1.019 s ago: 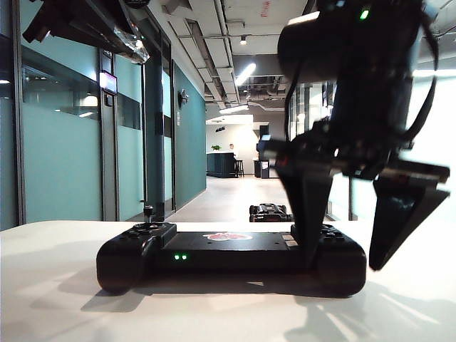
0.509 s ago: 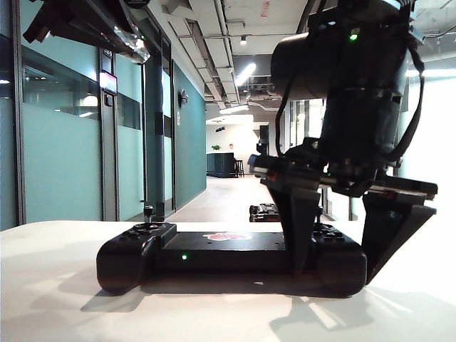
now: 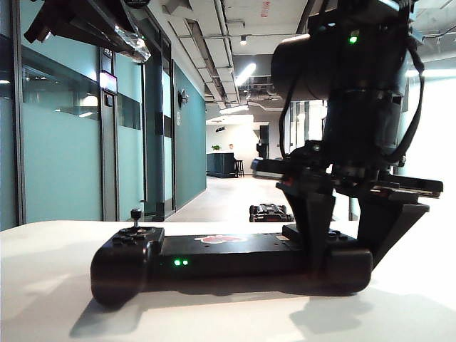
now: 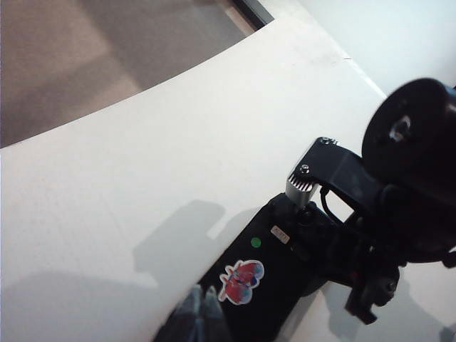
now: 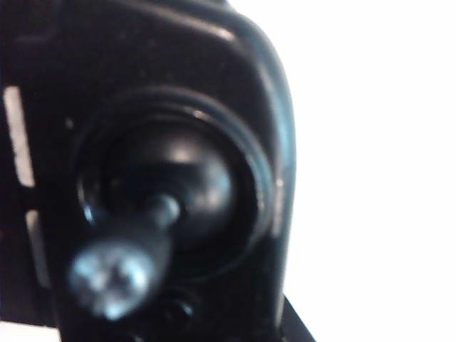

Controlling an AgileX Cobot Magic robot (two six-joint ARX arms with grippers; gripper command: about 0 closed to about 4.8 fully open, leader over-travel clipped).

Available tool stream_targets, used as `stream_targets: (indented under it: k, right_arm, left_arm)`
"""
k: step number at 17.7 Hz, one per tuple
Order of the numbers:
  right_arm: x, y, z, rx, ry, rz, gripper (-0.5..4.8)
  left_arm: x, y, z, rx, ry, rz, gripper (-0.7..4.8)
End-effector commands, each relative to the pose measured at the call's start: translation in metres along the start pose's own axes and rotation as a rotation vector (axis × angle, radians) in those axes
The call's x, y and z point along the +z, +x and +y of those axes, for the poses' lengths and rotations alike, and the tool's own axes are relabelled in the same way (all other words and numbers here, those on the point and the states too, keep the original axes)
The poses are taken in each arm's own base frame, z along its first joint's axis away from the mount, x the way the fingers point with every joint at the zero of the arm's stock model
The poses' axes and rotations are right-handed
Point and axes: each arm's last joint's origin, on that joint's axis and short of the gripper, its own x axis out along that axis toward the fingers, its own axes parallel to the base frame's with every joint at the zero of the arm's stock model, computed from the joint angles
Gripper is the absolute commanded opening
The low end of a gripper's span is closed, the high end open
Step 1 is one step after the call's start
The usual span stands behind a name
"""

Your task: Push the left joystick on the remote control sitting on the white table forward to make the robot dog walk in a straight line until it approaches the door.

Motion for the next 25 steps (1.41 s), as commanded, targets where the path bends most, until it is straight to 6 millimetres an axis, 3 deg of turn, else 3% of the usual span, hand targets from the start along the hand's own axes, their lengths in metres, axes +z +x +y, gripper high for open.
stream_targets:
  k: [1, 5, 10, 11, 14, 25]
  right_arm:
    - [0.0, -0.001, 0.0, -0.009, 0.108, -0.001, 2.28]
    - [-0.003, -0.001, -0.002, -0.057, 0.159, 0.012, 1.97]
    - [-0.004, -0.001, -0.005, -0.072, 0.19, 0.028, 1.97]
    - [-0.003, -0.001, -0.007, -0.073, 0.196, 0.028, 1.97]
    - [-0.001, -0.001, -0.011, -0.072, 0.213, 0.03, 1.97]
    - [-0.001, 0.0, -0.012, -0.074, 0.215, 0.03, 1.97]
  left_arm:
    - [0.002, -0.002, -0.001, -0.017, 0.007, -0.013, -0.05]
    - [0.0, 0.007, 0.001, -0.03, 0.039, 0.009, -0.05]
    - [-0.019, 0.051, 0.017, -0.113, 0.138, 0.153, -0.05]
    - [-0.026, 0.067, 0.022, -0.158, 0.182, 0.203, -0.05]
    - [-0.037, 0.087, 0.028, -0.234, 0.2, 0.262, -0.05]
    - [-0.062, 0.102, 0.032, -0.341, 0.239, 0.233, -0.05]
